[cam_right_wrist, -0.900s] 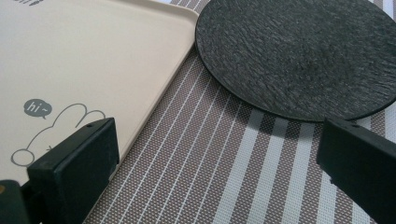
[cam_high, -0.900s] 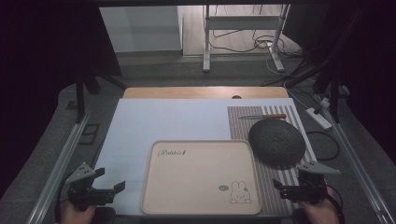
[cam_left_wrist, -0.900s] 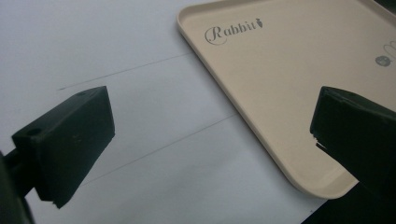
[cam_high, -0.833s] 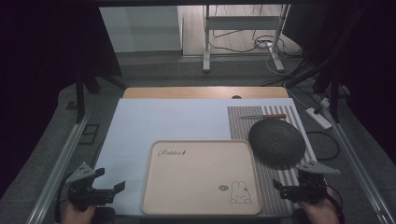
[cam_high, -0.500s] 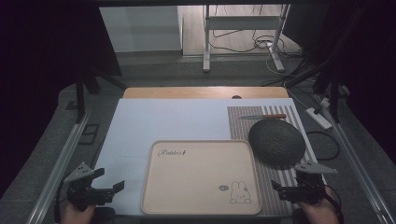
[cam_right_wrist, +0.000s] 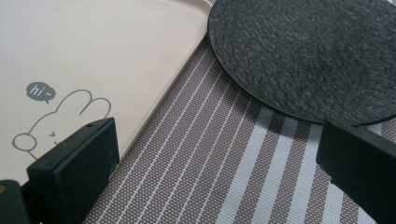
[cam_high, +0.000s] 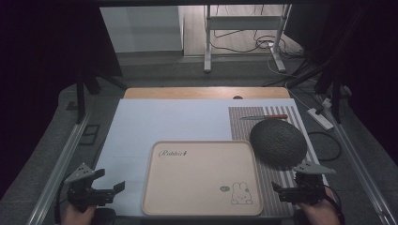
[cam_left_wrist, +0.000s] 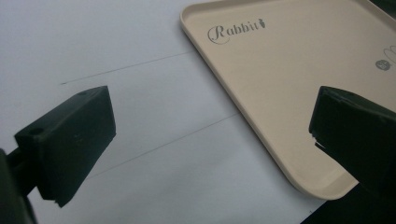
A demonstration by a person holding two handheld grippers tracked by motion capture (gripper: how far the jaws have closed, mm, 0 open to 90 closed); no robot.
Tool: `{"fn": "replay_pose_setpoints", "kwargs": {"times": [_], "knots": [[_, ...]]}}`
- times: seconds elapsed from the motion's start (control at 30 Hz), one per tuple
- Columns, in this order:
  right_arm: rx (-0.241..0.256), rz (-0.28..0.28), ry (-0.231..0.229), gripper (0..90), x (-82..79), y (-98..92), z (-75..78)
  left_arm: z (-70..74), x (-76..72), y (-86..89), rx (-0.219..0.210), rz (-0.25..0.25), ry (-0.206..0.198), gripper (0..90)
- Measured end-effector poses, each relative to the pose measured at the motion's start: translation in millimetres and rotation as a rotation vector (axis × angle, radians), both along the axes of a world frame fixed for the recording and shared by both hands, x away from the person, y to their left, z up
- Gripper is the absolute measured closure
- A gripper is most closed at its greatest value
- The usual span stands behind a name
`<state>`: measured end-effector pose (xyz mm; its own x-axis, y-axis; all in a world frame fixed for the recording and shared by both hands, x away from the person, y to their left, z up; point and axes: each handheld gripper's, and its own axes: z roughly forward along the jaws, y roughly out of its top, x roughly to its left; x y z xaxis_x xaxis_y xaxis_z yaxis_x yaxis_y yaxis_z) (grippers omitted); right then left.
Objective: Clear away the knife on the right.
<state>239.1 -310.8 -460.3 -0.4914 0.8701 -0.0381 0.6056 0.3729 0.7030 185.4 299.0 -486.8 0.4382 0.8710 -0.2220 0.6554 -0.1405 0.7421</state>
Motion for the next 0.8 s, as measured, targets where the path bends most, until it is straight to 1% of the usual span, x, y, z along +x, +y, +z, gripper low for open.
{"fn": "replay_pose_setpoints", "kwargs": {"times": [0.2,0.23,0.4,0.43,0.57,0.6,0.67,0.7,0.8], "knots": [[0.008,0.003,-0.024,0.0,2.2,1.6,5.6,-0.1,0.6,-0.3,0.0,0.005,0.002,0.5],[0.008,0.011,-0.028,0.0,4.3,2.5,6.4,0.1,0.9,-0.4,0.0,0.006,0.004,0.5],[0.017,0.022,-0.019,0.0,7.8,2.6,5.8,0.3,1.5,-0.8,0.004,0.006,0.006,0.5],[0.017,0.029,-0.011,0.0,9.3,2.8,5.6,0.3,1.7,-0.9,0.002,0.007,0.006,0.5],[0.018,0.034,-0.018,0.0,11.2,3.1,6.8,0.3,1.8,-0.7,-0.001,0.008,0.007,0.5],[0.022,0.034,-0.03,0.0,12.9,3.6,7.8,0.3,1.8,-0.6,-0.003,0.008,0.006,0.6],[0.022,0.036,-0.034,0.0,13.8,3.7,8.2,0.3,1.8,-0.7,-0.002,0.007,0.006,0.6],[0.022,0.036,-0.044,0.0,15.6,3.4,8.1,0.4,1.7,-0.8,-0.001,0.006,0.006,0.6],[0.025,0.036,-0.044,0.0,18.1,2.2,8.3,0.3,1.2,-0.3,-0.004,0.007,0.004,0.6]]}}
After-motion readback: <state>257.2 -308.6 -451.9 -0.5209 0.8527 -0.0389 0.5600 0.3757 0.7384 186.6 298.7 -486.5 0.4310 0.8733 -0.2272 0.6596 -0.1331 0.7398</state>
